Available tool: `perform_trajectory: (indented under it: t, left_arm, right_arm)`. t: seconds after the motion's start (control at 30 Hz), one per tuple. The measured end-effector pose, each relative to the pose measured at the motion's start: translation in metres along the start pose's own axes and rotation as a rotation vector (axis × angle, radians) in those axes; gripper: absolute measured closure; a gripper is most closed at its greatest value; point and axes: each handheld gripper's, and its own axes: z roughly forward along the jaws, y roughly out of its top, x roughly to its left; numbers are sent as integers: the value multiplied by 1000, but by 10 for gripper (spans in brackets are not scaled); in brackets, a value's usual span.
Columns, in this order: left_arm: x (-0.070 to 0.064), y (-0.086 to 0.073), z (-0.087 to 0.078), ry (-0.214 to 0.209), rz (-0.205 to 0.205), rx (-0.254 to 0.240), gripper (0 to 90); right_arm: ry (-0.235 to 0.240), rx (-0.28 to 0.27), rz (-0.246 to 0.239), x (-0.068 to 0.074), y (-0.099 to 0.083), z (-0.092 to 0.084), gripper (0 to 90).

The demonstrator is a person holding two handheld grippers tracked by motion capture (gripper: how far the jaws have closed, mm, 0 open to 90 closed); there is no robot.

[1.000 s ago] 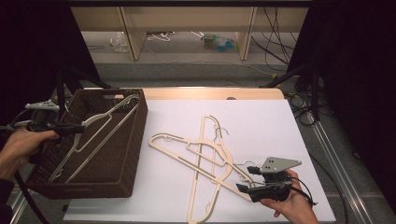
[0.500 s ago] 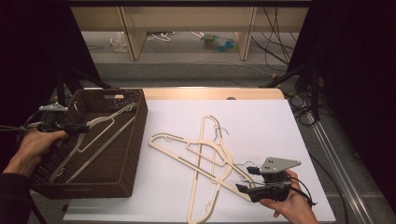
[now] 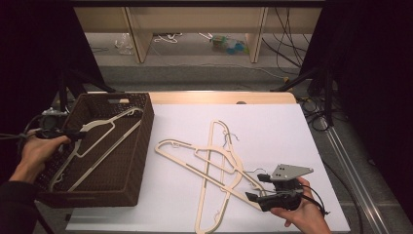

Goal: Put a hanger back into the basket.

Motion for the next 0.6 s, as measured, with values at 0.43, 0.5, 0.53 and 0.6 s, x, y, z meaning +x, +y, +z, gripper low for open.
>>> perform_trajectory:
  t: [0.43,0.5,0.53,0.6]
  left_arm:
    - [-61,4,-68,-47,-92,-268,364]
    - [-79,3,-76,-100,-69,-307,345]
    - [-87,2,-79,-114,-57,-320,341]
    - [-110,-1,-85,-156,-21,-347,330]
  right_arm:
    - [-35,-16,15,-4,0,-3,263]
    - [-41,-29,11,-5,-1,-2,262]
    - [-43,-32,12,-5,-1,-2,262]
    - [-43,-32,10,-5,-1,-2,262]
